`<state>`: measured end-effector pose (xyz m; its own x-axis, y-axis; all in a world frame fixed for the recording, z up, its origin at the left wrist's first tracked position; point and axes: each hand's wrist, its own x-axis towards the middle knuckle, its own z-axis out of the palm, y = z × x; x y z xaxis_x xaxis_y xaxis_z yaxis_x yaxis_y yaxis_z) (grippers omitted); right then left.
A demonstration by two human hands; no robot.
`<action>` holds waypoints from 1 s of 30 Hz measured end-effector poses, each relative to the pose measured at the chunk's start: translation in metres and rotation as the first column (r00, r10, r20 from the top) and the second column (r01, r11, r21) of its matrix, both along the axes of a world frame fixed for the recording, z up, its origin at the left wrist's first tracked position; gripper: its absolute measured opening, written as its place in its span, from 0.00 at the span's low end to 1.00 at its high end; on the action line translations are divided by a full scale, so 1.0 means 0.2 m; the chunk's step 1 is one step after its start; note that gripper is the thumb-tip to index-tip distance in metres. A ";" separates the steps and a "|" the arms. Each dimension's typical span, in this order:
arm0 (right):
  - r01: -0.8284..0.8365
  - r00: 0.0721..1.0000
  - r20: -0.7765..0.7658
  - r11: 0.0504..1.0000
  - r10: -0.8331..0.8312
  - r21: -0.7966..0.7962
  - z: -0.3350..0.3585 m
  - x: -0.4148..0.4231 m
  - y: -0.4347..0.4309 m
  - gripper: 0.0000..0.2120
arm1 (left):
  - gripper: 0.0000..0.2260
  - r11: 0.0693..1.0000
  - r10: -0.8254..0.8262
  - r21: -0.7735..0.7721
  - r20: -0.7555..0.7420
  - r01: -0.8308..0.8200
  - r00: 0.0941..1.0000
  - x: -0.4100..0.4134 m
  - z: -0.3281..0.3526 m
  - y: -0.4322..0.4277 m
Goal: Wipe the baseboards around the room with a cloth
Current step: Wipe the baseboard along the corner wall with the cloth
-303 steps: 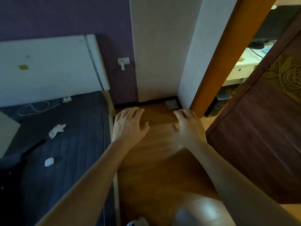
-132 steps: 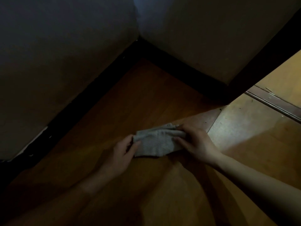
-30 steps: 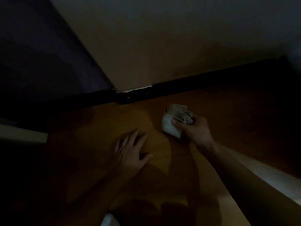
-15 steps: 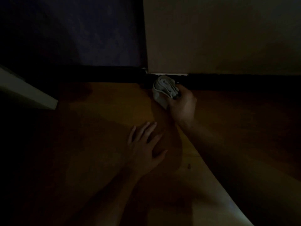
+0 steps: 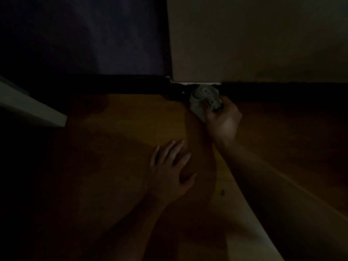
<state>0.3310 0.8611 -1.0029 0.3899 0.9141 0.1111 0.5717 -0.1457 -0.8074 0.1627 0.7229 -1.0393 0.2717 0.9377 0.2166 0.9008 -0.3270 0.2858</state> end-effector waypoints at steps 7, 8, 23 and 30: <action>-0.083 0.996 -0.026 0.996 0.083 -0.015 0.02 -0.02 0.00 0.13 | 0.24 1.000 0.009 -0.027 -0.028 -0.010 1.000 0.00 0.00 0.00; -0.054 0.998 -0.023 0.998 0.054 -0.008 0.02 0.01 0.00 0.12 | 0.24 1.000 0.005 -0.027 -0.031 -0.006 0.999 0.00 0.01 0.00; 0.122 0.993 0.010 0.992 -0.122 -0.013 0.00 0.14 -0.02 0.15 | 0.27 0.999 0.005 -0.035 -0.013 -0.006 1.000 0.01 0.01 0.00; 0.130 0.991 0.026 0.991 -0.129 -0.020 0.00 0.17 -0.03 0.17 | 0.27 0.999 -0.002 -0.043 -0.045 0.000 0.999 -0.01 -0.02 0.00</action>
